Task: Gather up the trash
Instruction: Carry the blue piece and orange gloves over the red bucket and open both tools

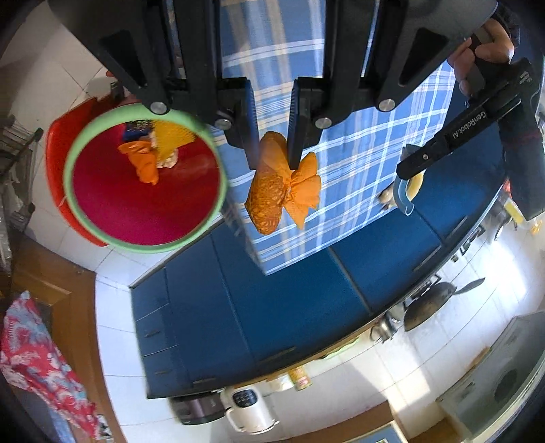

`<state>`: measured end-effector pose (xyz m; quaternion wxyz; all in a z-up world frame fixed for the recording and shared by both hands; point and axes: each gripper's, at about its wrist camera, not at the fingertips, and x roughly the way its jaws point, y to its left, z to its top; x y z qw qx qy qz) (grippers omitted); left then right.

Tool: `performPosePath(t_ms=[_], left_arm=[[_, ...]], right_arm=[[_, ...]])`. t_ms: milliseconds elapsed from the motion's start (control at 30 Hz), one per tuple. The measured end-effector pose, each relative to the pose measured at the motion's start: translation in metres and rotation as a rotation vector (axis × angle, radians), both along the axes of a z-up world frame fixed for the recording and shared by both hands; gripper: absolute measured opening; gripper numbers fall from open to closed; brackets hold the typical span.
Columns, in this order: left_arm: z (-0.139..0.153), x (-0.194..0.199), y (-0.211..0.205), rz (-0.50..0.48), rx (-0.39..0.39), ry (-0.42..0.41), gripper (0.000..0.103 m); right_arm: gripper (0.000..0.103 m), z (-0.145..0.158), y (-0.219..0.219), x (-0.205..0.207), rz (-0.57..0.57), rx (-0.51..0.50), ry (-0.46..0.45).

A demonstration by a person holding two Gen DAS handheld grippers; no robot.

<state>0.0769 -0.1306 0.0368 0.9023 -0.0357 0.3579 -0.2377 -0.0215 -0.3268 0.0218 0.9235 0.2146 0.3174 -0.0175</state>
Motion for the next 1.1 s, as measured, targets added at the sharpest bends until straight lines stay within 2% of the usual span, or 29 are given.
performPosePath(t_ms=[400,667,833,1033,1100], left_arm=[[-0.005,0.0,-0.078,-0.152,0.041,-0.006,0.019],[-0.026,0.006,-0.119,-0.23,0.07,0.035,0.019],[-0.045,0.01,-0.146,-0.281,0.106,0.072,0.019],[-0.064,0.015,-0.167,-0.308,0.149,0.098,0.02],[-0.068,0.016,-0.171,-0.308,0.16,0.108,0.023]], right_arm=[[0.018,-0.012,-0.056,-0.017,-0.127,0.009,0.009],[0.019,-0.034,-0.087,-0.018,-0.205,0.004,0.054],[0.02,-0.055,-0.105,-0.014,-0.236,0.035,0.1],[0.023,-0.074,-0.12,-0.01,-0.249,0.06,0.133],[0.024,-0.077,-0.123,-0.01,-0.254,0.063,0.138]])
